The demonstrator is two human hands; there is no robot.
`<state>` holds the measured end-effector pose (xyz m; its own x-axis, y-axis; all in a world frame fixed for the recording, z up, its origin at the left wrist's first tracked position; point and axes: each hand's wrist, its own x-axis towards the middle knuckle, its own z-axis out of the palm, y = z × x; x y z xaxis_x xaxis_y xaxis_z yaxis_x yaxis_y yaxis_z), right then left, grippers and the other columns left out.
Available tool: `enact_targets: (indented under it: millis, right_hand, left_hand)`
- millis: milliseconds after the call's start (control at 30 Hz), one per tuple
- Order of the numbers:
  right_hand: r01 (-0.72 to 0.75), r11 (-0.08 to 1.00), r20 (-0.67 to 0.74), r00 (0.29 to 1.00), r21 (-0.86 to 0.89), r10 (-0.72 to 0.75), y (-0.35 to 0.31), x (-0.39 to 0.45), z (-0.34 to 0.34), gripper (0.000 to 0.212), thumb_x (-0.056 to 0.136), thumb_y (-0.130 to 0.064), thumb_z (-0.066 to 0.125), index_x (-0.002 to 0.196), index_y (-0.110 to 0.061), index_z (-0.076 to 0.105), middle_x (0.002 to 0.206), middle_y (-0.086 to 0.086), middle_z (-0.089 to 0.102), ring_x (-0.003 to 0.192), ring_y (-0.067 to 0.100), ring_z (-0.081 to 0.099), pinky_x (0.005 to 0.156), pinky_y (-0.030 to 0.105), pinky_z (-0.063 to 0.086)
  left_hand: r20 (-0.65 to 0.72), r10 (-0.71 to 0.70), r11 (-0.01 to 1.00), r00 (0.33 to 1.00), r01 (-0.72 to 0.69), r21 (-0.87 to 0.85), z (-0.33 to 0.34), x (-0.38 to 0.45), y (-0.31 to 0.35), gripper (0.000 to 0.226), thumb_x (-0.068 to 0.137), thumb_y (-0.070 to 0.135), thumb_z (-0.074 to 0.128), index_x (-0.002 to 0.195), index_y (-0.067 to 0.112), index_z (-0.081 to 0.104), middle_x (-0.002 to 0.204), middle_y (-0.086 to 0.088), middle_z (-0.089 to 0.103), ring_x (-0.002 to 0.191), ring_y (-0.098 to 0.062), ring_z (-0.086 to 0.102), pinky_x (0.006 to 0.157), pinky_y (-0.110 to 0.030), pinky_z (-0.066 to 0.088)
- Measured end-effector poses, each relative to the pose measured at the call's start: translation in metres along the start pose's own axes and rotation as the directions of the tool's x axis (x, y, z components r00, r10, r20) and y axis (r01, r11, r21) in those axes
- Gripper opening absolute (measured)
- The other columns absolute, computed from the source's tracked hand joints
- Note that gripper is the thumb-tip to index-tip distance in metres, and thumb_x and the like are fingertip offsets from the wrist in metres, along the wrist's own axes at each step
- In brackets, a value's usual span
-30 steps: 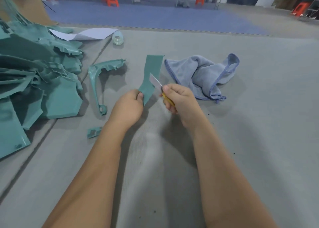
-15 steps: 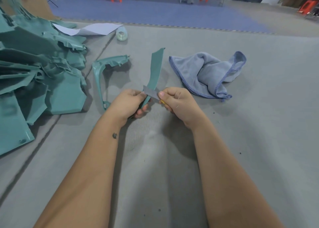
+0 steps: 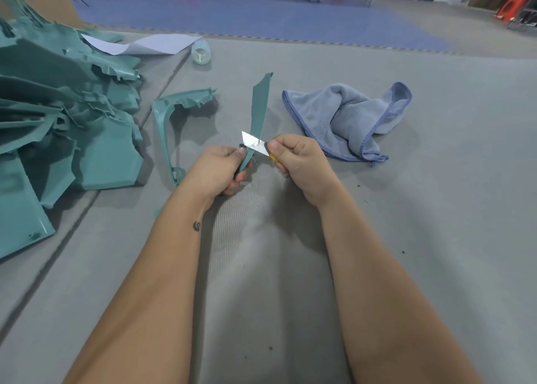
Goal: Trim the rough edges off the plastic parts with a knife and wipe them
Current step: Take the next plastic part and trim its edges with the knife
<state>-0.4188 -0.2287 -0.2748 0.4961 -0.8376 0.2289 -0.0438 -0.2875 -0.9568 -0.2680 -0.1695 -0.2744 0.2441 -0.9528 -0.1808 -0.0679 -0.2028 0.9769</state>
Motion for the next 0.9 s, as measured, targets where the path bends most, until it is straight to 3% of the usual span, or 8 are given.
enact_targets:
  millis: [633, 900]
  right_hand:
    - [0.059, 0.998, -0.009, 0.998, 0.004, -0.059, 0.009, 0.006, -0.003, 0.034, 0.099, -0.009, 0.051, 0.065, -0.011, 0.053, 0.062, 0.011, 0.037, 0.061, 0.02, 0.031, 0.058, 0.027, 0.029]
    - [0.076, 0.997, -0.021, 0.997, 0.014, -0.075, 0.014, 0.009, -0.004, 0.032, 0.099, -0.009, 0.052, 0.069, -0.018, 0.059, 0.059, 0.004, 0.04, 0.059, 0.014, 0.034, 0.058, 0.025, 0.031]
  left_hand:
    - [0.011, 0.0, 0.999, 1.0, -0.001, 0.044, -0.001, 0.003, -0.001, 0.037, 0.105, 0.027, 0.037, 0.076, 0.01, 0.053, 0.041, 0.004, 0.039, 0.032, -0.007, 0.025, 0.034, -0.015, 0.021]
    - [0.005, 0.006, 0.999, 1.0, -0.006, 0.052, 0.0, 0.004, -0.002, 0.037, 0.104, 0.027, 0.037, 0.075, 0.01, 0.053, 0.039, 0.005, 0.039, 0.031, -0.007, 0.025, 0.034, -0.014, 0.02]
